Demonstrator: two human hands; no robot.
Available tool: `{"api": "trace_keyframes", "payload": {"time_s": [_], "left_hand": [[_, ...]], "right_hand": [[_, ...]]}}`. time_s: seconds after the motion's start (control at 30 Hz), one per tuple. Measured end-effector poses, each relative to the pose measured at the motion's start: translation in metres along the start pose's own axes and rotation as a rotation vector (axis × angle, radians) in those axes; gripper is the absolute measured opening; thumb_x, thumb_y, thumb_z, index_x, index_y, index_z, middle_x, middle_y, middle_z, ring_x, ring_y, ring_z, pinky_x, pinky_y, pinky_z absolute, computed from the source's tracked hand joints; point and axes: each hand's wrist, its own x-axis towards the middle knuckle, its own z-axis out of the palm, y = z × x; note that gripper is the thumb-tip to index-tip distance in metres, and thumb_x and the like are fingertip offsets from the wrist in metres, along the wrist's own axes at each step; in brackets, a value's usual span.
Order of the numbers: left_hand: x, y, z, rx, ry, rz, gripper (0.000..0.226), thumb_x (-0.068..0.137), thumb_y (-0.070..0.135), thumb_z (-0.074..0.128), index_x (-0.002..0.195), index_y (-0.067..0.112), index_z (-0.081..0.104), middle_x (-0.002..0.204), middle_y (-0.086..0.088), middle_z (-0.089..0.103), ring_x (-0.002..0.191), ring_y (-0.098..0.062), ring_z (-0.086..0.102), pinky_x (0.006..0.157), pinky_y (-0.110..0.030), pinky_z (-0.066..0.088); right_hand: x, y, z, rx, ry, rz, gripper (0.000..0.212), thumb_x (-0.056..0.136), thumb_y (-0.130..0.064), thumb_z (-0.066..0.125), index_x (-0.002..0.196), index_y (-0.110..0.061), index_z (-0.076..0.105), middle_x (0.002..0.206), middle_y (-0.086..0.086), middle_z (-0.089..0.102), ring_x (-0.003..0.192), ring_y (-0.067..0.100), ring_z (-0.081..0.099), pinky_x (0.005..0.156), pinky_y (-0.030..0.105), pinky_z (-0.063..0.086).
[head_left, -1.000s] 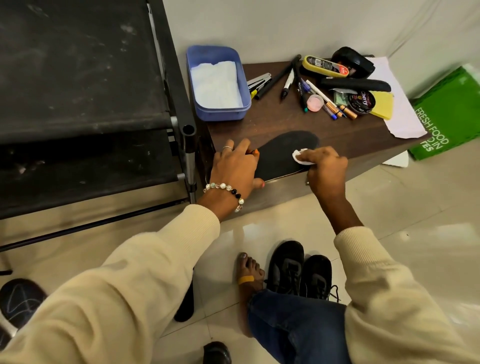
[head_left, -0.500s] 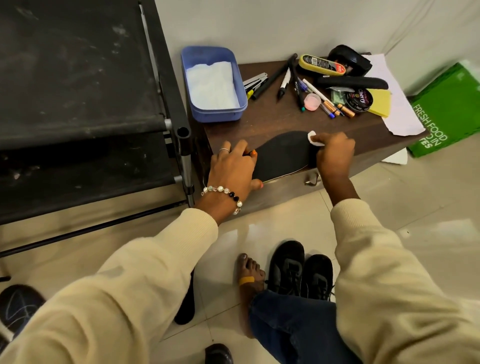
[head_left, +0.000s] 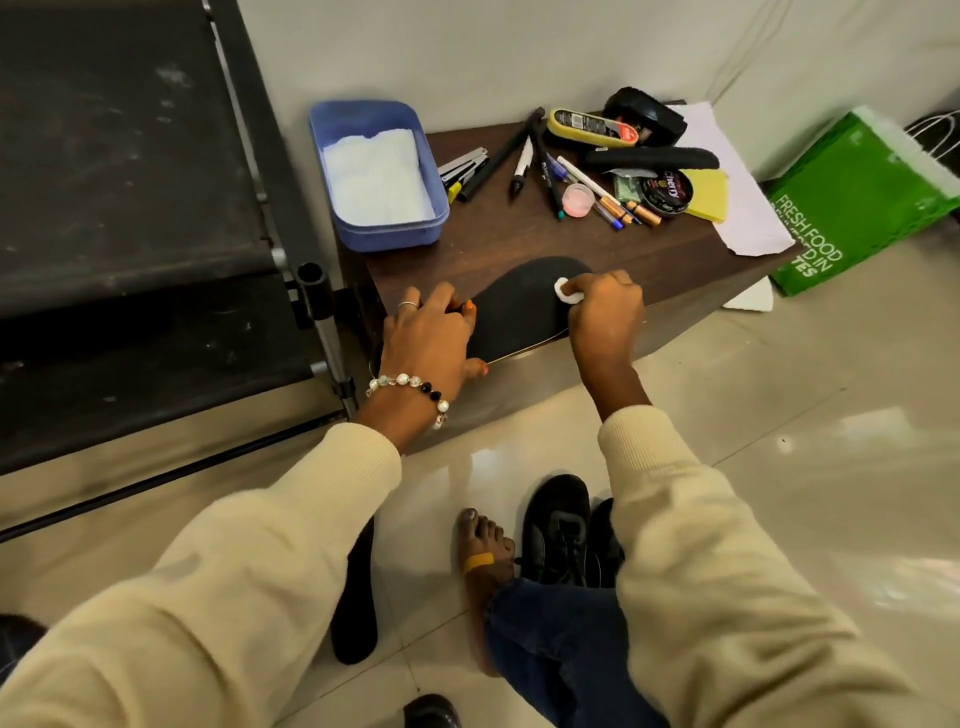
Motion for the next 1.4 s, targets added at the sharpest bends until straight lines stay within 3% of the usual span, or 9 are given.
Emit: {"api": "trace_keyframes", "payload": {"time_s": [0.2,0.53,0.9,1.07,1.3,1.4], "left_hand": [[-0.002,0.000,0.001,-0.007,0.028,0.004,0.063,0.087,0.046,0.063,0.141,0.020,0.044,0.138,-0.002,0.033,0.126,-0.032,0.031,0.099,-0.040,0.038],[0.000,0.001,0.002,-0.001,0.030,-0.001,0.062,0.086,0.046,0.064,0.139,0.020,0.046,0.138,-0.003,0.034,0.127,-0.033,0.030,0.101,-0.041,0.038],[-0.001,0.002,0.002,-0.025,0.009,-0.008,0.062,0.086,0.044,0.065,0.139,0.019,0.047,0.139,-0.002,0.033,0.129,-0.034,0.028,0.103,-0.043,0.039],[0.000,0.004,0.003,-0.014,0.031,-0.015,0.060,0.087,0.045,0.064,0.138,0.018,0.048,0.138,-0.002,0.034,0.127,-0.033,0.030,0.101,-0.041,0.038],[0.000,0.004,0.003,-0.005,0.033,-0.008,0.061,0.086,0.046,0.064,0.139,0.021,0.046,0.139,-0.001,0.034,0.127,-0.032,0.030,0.098,-0.038,0.039],[0.001,0.001,0.003,-0.009,0.037,0.000,0.062,0.086,0.047,0.064,0.139,0.021,0.046,0.138,-0.001,0.034,0.125,-0.032,0.031,0.098,-0.038,0.039]], "right_hand": [[0.029,0.001,-0.009,-0.070,-0.045,-0.006,0.035,0.094,-0.004,0.052,0.127,-0.012,0.059,0.125,0.015,0.056,0.113,0.030,0.049,0.092,0.033,0.043],[-0.024,0.004,0.009,-0.014,0.007,0.057,0.033,0.092,-0.013,0.059,0.124,-0.013,0.061,0.121,0.010,0.061,0.104,0.021,0.059,0.088,0.022,0.044],[0.030,-0.006,-0.017,-0.067,-0.072,0.080,0.033,0.092,-0.008,0.059,0.125,-0.009,0.060,0.125,0.015,0.054,0.114,0.028,0.050,0.092,0.032,0.044],[0.014,-0.008,-0.008,-0.099,-0.071,0.002,0.034,0.093,-0.009,0.055,0.127,-0.010,0.057,0.126,0.015,0.052,0.113,0.026,0.051,0.093,0.030,0.043],[-0.015,-0.010,0.012,-0.137,-0.126,-0.270,0.037,0.091,-0.008,0.057,0.127,-0.017,0.058,0.128,0.011,0.049,0.108,0.026,0.055,0.091,0.029,0.044],[0.005,0.000,0.015,-0.102,-0.075,-0.272,0.042,0.089,-0.003,0.056,0.129,-0.017,0.057,0.131,0.013,0.050,0.115,0.028,0.053,0.098,0.031,0.041]]}}
